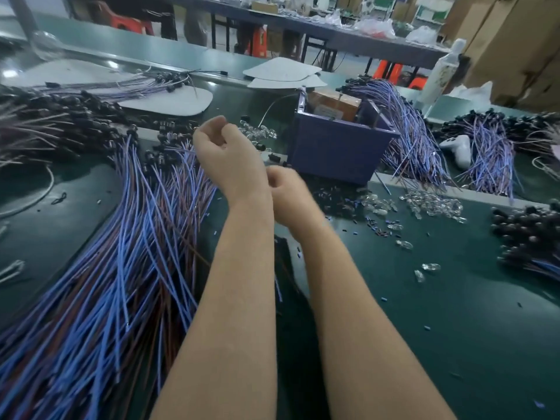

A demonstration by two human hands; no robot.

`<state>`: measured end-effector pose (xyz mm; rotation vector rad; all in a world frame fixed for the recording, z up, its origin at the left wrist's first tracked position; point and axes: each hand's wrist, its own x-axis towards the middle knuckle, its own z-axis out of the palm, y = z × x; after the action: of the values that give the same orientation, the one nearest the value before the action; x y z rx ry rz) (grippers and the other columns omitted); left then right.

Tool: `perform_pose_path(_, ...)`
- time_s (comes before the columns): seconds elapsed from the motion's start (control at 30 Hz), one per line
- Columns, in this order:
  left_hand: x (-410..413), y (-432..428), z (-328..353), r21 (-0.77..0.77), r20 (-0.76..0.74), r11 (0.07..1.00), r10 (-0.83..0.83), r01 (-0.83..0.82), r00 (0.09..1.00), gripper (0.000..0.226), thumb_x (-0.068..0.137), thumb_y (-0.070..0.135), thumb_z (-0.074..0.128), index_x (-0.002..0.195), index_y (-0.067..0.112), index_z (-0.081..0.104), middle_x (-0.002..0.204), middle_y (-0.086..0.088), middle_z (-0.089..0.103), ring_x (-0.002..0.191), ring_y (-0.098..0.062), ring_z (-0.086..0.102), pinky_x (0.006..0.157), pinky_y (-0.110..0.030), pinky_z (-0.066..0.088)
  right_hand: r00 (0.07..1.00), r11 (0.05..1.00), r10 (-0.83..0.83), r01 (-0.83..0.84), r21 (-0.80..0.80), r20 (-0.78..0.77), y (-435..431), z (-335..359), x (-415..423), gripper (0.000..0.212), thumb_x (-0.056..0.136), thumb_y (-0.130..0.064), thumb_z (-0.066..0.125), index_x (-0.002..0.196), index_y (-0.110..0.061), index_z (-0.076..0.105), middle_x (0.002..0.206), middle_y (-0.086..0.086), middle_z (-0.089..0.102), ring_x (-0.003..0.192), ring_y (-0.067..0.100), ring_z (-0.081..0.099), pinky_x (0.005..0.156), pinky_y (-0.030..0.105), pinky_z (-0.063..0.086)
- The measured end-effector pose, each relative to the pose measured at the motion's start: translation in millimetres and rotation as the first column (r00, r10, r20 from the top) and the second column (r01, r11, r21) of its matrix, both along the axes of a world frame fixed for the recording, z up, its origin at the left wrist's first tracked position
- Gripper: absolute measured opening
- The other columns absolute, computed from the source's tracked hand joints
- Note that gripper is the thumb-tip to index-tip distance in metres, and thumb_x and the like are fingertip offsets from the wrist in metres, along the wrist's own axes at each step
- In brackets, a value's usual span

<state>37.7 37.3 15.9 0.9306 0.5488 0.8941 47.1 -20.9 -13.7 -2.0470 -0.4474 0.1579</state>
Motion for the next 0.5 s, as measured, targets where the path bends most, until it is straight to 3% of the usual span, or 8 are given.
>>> perform_pose_path(0.1, 5.7, -8.3, -4.6, 0.042, -0.057, 0.998, -0.037, 0.039, 0.998, 0.016, 0.093, 0.009, 0.041, 0.08, 0.017, 0.045, 0.082, -0.007, 0.055, 0.067, -0.018, 0.048, 0.061, -0.026, 0.04, 0.996, 0.979, -0.045, 0.029, 0.201, 0.075, -40.4, 25.4, -8.5, 0.011, 0.095, -0.01, 0.053, 0.086, -0.013, 0.059, 0.061, -0.007, 0.061, 0.045, 0.0, 0.045, 0.045, 0.013, 0.037)
perform_pose_path(0.2, 9.7, -30.0, -4.8, 0.154, -0.192, 0.93, -0.304, 0.335, 0.933, 0.026, 0.097, 0.023, 0.04, 0.072, 0.015, 0.047, 0.067, 0.0, 0.055, 0.055, -0.014, 0.046, 0.051, -0.023, 0.036, 0.982, 0.869, -0.168, 0.104, 0.484, 0.091, -88.4, 46.7, -15.0, 0.009, 0.097, -0.01, 0.049, 0.093, -0.008, 0.056, 0.065, -0.004, 0.063, 0.047, 0.005, 0.045, 0.046, 0.015, 0.039)
perform_pose_path(0.23, 10.5, -39.9, -4.5, 0.212, -0.266, 0.841, -0.44, 0.497, 0.858, 0.032, 0.099, 0.03, 0.039, 0.073, 0.015, 0.05, 0.066, 0.001, 0.059, 0.054, -0.011, 0.05, 0.049, -0.021, 0.038, 0.969, 0.806, -0.231, 0.141, 0.575, 0.086, -102.4, 49.4, -16.2, 0.009, 0.098, -0.01, 0.047, 0.092, -0.009, 0.055, 0.066, -0.003, 0.064, 0.048, 0.006, 0.046, 0.047, 0.016, 0.04)
perform_pose_path(0.3, 9.8, -61.4, -6.3, 0.218, -0.365, 0.573, -0.703, 0.79, 0.611, 0.044, 0.101, 0.044, 0.033, 0.079, 0.014, 0.058, 0.069, 0.0, 0.069, 0.054, -0.01, 0.059, 0.05, -0.02, 0.046, 0.914, 0.686, -0.399, 0.245, 0.685, 0.072, -125.7, 47.1, -15.7, 0.012, 0.1, -0.01, 0.043, 0.091, -0.01, 0.051, 0.067, -0.002, 0.064, 0.049, 0.007, 0.047, 0.049, 0.018, 0.04)
perform_pose_path(0.37, 8.3, -79.2, -13.3, 0.139, -0.35, 0.318, -0.87, 0.938, 0.347, 0.052, 0.1, 0.049, 0.03, 0.084, 0.011, 0.061, 0.06, 0.002, 0.067, 0.046, -0.008, 0.056, 0.046, -0.016, 0.043, 0.819, 0.585, -0.572, 0.37, 0.722, 0.044, -144.1, 37.7, -11.9, 0.014, 0.101, -0.01, 0.039, 0.09, -0.01, 0.047, 0.068, 0.0, 0.062, 0.048, 0.005, 0.048, 0.05, 0.017, 0.041)
perform_pose_path(0.43, 9.4, -90.8, -27.8, 0.162, -0.357, 0.198, -0.901, 0.967, 0.245, 0.047, 0.1, 0.044, 0.036, 0.085, 0.008, 0.063, 0.052, 0.006, 0.056, 0.038, -0.006, 0.04, 0.039, -0.013, 0.032, 0.72, 0.489, -0.694, 0.469, 0.735, 0.002, -157.9, 24.4, -7.7, 0.017, 0.102, -0.01, 0.036, 0.088, -0.014, 0.044, 0.069, 0.001, 0.06, 0.046, 0.004, 0.048, 0.048, 0.016, 0.042)
perform_pose_path(0.5, 11.8, -98.9, -42.1, 0.231, -0.395, 0.174, -0.882, 0.957, 0.256, 0.034, 0.099, 0.034, 0.047, 0.086, 0.008, 0.065, 0.05, 0.01, 0.046, 0.04, -0.005, 0.031, 0.039, -0.013, 0.025, 0.638, 0.38, -0.767, 0.529, 0.758, -0.061, -168.5, 12.2, -3.3, 0.022, 0.102, -0.01, 0.034, 0.084, -0.019, 0.041, 0.069, 0.001, 0.059, 0.043, 0.002, 0.047, 0.046, 0.015, 0.041)
